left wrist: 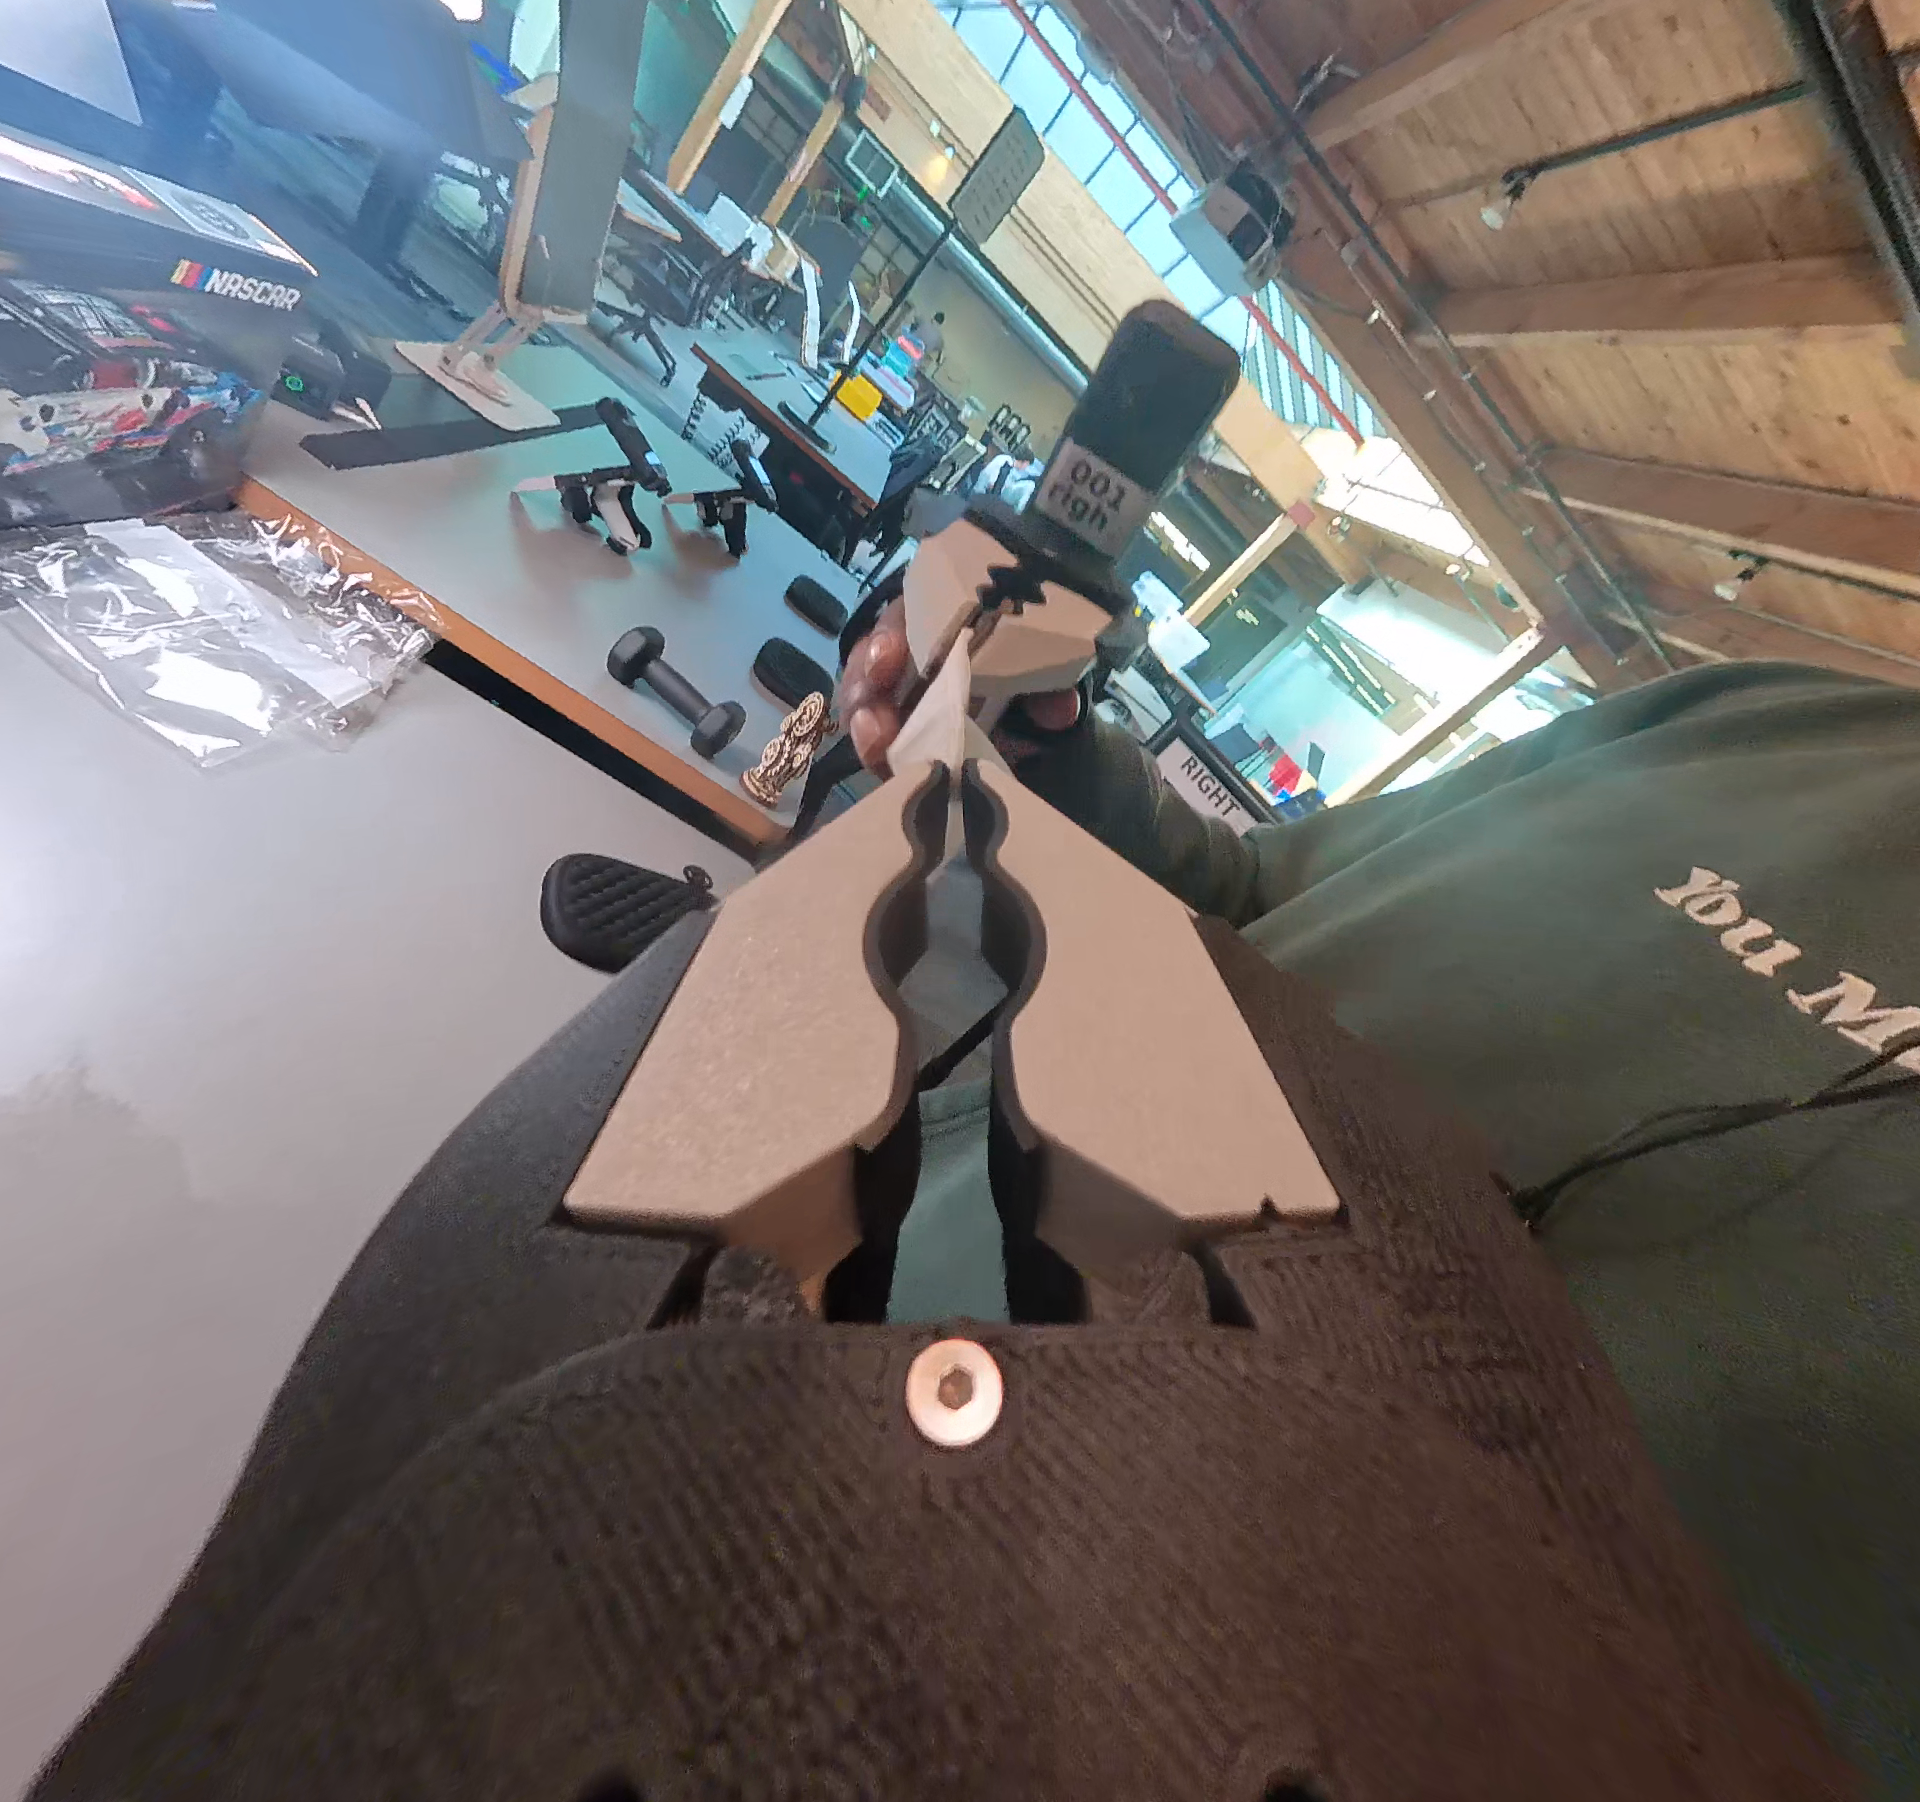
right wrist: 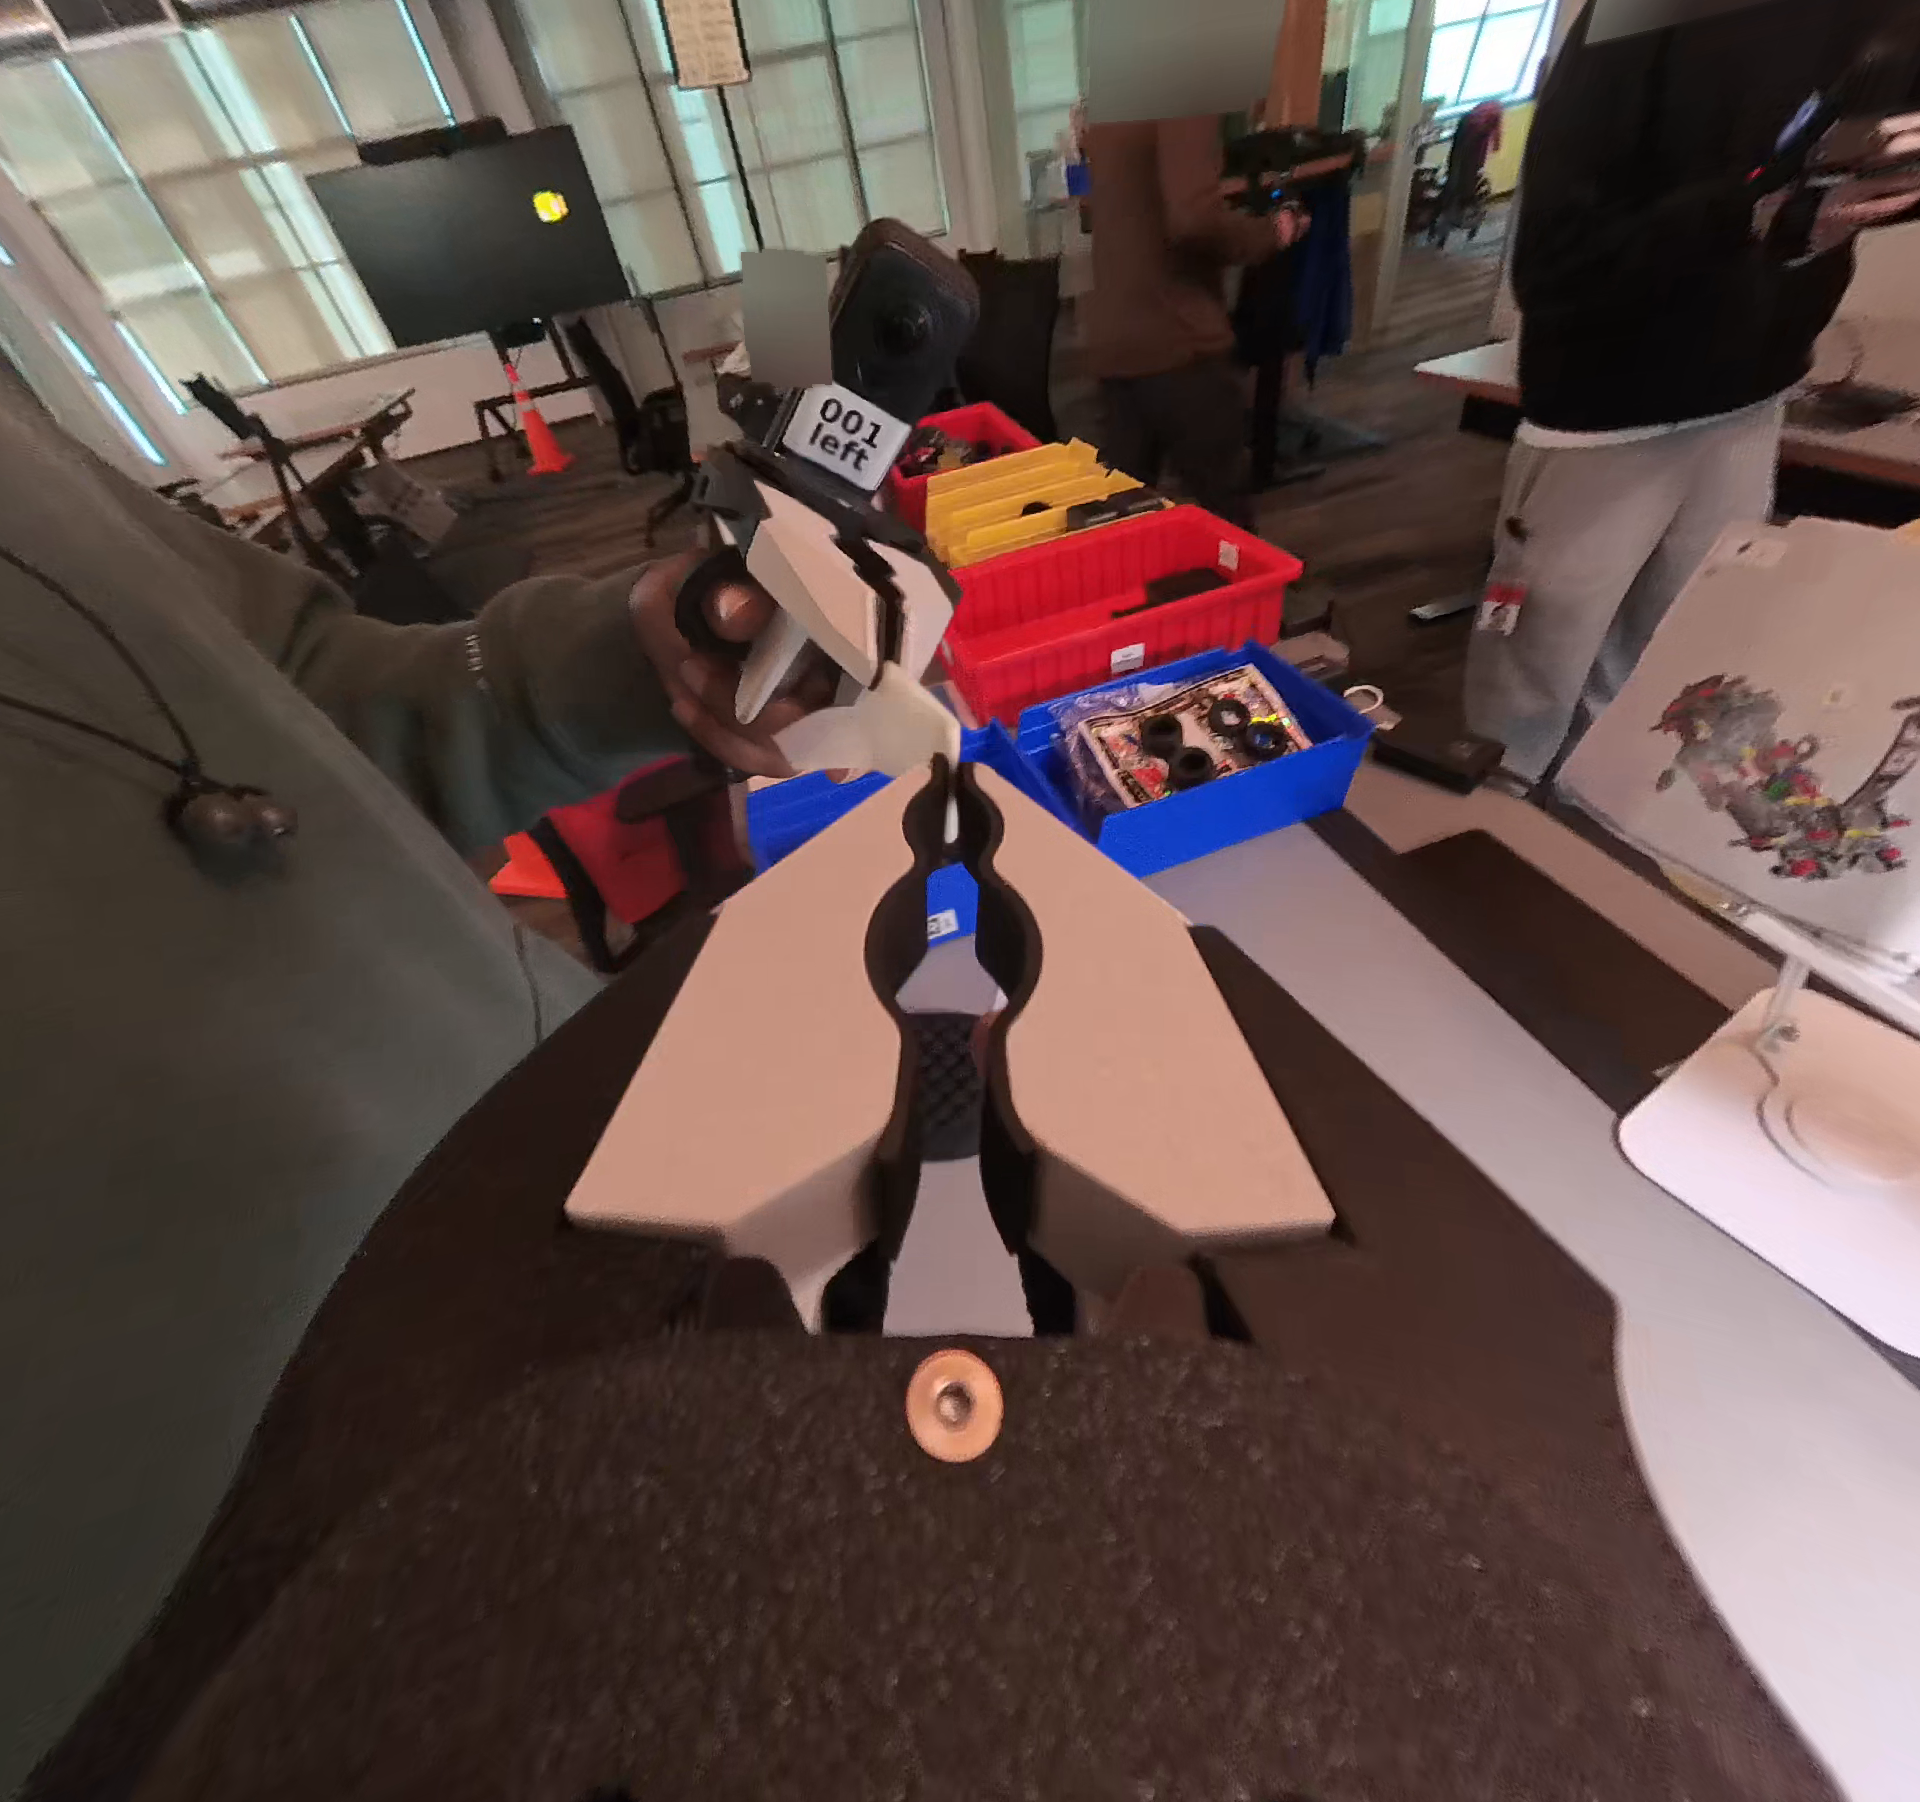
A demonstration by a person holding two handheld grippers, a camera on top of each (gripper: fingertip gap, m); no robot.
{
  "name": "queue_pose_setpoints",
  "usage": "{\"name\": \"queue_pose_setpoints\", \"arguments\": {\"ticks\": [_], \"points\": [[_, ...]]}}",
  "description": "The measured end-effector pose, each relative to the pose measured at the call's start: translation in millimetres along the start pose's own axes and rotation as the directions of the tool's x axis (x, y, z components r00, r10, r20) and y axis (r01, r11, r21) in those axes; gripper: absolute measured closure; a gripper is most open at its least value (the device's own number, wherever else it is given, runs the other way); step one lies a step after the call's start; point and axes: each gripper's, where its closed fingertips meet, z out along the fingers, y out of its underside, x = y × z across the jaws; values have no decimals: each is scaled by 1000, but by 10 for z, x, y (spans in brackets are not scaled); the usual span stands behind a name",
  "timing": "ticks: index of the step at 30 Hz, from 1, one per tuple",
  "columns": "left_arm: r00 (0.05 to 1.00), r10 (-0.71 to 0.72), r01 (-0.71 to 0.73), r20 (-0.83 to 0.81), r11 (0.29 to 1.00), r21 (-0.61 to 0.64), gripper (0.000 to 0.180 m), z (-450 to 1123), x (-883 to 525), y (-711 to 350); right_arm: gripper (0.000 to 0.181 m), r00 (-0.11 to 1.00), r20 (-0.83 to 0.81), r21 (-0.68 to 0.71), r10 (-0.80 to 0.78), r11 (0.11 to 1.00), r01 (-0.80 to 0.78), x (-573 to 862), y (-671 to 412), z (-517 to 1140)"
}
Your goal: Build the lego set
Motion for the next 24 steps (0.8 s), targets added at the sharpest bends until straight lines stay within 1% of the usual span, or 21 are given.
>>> {"name": "queue_pose_setpoints", "arguments": {"ticks": [2,5,8,11,16,18,20,22,24], "points": [[1000,3,-3,-9,1000,-17,180,19,19,41,181,999,32,-8,27,1000,-27,-40,5,-23],[1000,-5,4,-26,1000,-25,180,40,42,62,181,1000,22,-4,5,1000,-5,-26,0,-53],[999,0,-3,-43,997,-82,180,68,64,154,181,998,61,-25,8,1000,-6,-63,-30,-99],[999,30,-32,-24,994,-103,178,56,46,174,181,993,119,-82,-2,997,12,-154,-19,-126],[998,67,-68,-23,994,-85,165,35,85,72,181,980,199,-194,-9,980,49,-275,107,-104],[995,88,-92,-40,990,-104,162,79,133,93,181,973,229,-227,-6,972,59,-319,158,-66],[994,101,-108,-52,983,-151,161,149,154,180,181,966,259,-249,-6,966,73,-365,196,-25],[991,115,-127,-69,969,-212,165,206,168,310,181,956,292,-261,-1,962,81,-413,208,5],[989,123,-141,-84,958,-250,174,238,183,409,181,950,313,-259,0,962,85,-431,191,16]]}}
